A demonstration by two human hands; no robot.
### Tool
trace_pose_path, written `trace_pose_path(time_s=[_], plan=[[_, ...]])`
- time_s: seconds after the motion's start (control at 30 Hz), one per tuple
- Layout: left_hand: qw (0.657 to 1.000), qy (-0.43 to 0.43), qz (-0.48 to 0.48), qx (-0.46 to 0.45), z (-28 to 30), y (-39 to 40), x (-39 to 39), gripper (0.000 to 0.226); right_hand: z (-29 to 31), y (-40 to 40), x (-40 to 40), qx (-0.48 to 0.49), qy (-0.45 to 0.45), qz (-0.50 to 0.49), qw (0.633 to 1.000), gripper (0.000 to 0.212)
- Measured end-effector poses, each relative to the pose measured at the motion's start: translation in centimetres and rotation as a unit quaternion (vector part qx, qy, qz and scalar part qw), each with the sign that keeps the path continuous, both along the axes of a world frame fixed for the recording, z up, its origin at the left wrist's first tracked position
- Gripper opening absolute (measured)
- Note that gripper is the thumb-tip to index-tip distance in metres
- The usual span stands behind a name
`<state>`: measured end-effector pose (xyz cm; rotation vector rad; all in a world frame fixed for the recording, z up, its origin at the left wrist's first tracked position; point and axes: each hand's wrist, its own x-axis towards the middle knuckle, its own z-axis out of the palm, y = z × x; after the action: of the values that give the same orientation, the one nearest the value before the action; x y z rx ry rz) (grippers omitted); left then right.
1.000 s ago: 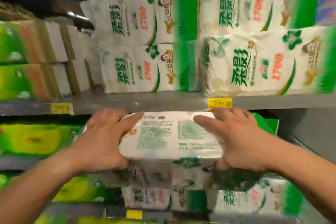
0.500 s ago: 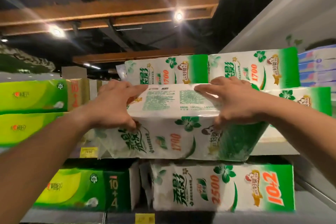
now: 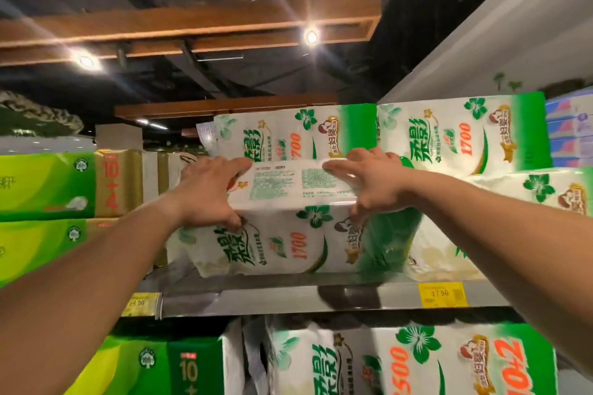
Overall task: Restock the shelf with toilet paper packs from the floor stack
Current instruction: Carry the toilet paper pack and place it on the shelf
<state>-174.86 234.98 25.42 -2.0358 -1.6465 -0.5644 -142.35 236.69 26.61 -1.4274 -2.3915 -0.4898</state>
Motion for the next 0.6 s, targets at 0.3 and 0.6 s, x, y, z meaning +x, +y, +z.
trace_pose_path(time_s=[0.3,0.6], plan=[[0.988,0.045,0.015,-0.149,2.1,8.1,1.0,0.099,2.4,8.6,-1.8,-0.203,0.004,-0.069,0.977,0.111],[0.982,0.015,-0.014,-0.190,0.9,11.1,1.8,0.079,1.3,11.7,-2.9,-0.266,0.048,-0.053,0.961,0.114]])
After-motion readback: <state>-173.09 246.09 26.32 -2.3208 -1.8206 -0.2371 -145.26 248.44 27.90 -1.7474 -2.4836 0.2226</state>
